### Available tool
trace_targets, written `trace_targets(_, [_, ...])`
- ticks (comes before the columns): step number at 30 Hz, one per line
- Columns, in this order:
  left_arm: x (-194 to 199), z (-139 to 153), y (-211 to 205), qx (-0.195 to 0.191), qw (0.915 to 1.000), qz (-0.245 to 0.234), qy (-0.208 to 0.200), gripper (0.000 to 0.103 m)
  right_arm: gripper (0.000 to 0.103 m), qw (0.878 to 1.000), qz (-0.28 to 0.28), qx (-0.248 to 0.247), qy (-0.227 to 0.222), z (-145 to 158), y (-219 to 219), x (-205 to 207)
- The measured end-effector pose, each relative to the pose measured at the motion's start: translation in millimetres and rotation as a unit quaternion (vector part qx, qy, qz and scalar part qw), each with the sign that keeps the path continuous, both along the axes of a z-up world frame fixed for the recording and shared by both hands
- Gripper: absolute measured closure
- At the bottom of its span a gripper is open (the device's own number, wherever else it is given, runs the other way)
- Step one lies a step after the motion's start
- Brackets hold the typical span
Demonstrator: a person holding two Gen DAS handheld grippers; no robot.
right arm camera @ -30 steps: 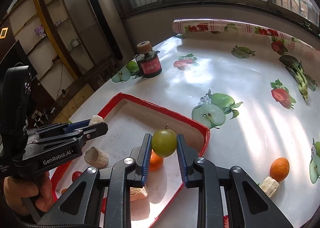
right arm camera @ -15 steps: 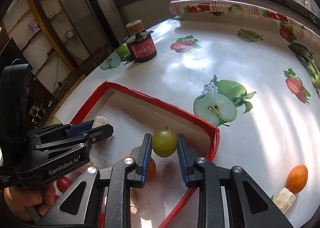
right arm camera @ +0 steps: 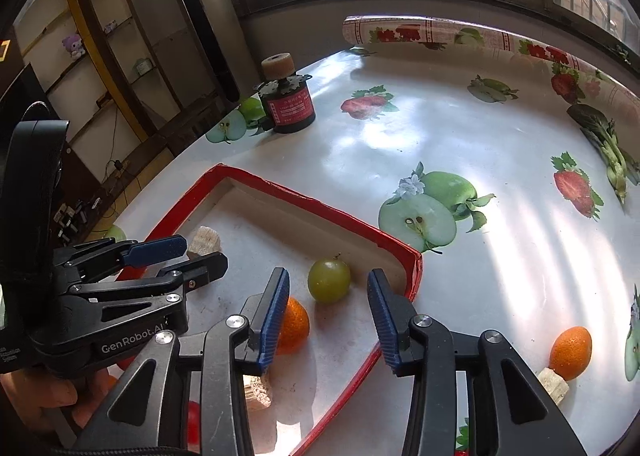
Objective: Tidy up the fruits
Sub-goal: 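Open the left tool to drop the block while the right tool releases the lime, then move both open tools back toward the dark plum and beige disc on the table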
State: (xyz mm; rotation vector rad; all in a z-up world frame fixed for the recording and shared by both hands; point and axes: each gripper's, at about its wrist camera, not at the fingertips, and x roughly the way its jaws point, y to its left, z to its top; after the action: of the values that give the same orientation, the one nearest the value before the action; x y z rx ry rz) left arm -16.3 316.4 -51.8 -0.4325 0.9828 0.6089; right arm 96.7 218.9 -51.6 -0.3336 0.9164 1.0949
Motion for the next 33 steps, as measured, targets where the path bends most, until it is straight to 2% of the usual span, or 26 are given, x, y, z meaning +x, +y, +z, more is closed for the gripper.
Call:
trace_targets(1, [-0.9, 1.8, -1.3, 0.000, 1.0000, 0.000, -0.002, 0.054, 0.052, 1.000, 0.001, 0.002, -0.004, 3.4, -3.6, -1.5])
trace_targets(15, [-30.2, 33.4, -45.7, 0.026, 0.9989, -0.003, -0.038, 0.054, 0.051, 0.999, -0.013, 0.042, -0.011, 38.5, -80.6, -21.3])
trace_targets(25, [-38.6, 45.1, -91.6, 0.053, 0.9972, -0.029, -0.044, 0.054, 0.049, 0.998, -0.047, 0.040, -0.010, 39.6, -150.6, -26.1])
trace_targets(29, [-42.2, 48.4, -102.9, 0.045, 0.9970, -0.036, -0.052, 0.054, 0.048, 0.997, -0.068, 0.040, -0.008, 38.9, -179.8, -21.8])
trace_targets(33, [-43.4, 52.0, -116.2, 0.040, 0.9963, -0.044, -0.062, 0.049, 0.046, 0.995, -0.091, 0.037, -0.007, 36.6, -209.0, -19.5])
